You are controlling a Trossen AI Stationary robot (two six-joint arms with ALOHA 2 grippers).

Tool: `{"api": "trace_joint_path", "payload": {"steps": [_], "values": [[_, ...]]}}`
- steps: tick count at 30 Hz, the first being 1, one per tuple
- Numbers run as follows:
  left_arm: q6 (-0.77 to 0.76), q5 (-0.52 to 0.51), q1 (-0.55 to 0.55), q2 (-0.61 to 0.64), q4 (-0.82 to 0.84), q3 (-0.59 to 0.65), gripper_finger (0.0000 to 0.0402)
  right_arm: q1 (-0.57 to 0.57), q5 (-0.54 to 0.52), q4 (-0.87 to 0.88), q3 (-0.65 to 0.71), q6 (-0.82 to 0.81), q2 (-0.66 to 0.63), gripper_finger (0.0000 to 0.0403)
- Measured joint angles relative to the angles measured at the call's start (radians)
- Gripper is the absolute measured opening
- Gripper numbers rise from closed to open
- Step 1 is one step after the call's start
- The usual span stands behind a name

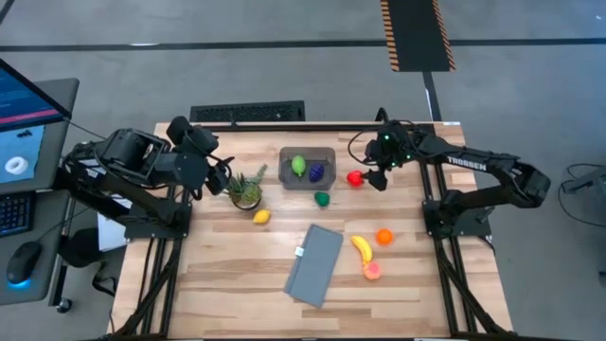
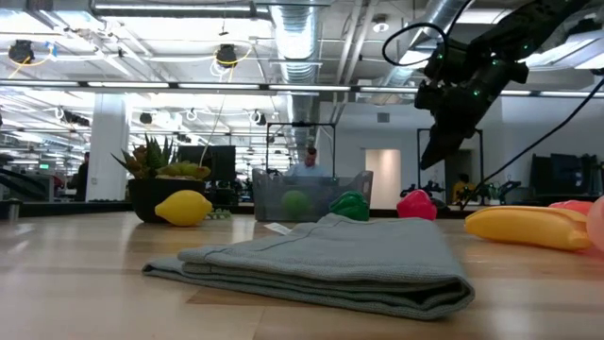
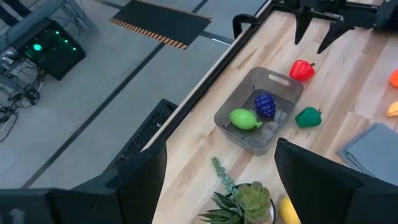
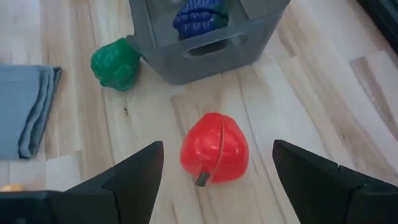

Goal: Pick and placing Produce into tupperware
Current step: Put the apple into the black bin

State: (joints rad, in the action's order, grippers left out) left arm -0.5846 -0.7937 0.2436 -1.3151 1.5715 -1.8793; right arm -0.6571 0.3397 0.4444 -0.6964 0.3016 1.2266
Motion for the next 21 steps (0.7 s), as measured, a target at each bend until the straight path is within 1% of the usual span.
{"api": "trace_joint_path", "payload": {"steps": [10, 21], "values": [[-0.004, 0.000, 0.000, 0.000, 0.000, 0.000, 0.0288, 0.001, 0.002, -0.012, 0.000, 0.021, 0.055, 0.0358], [-0.006, 0.000, 0.000, 0.000, 0.000, 0.000, 0.0288, 0.002, 0.000, -0.065, 0.000, 0.029, 0.124, 0.0375]]}}
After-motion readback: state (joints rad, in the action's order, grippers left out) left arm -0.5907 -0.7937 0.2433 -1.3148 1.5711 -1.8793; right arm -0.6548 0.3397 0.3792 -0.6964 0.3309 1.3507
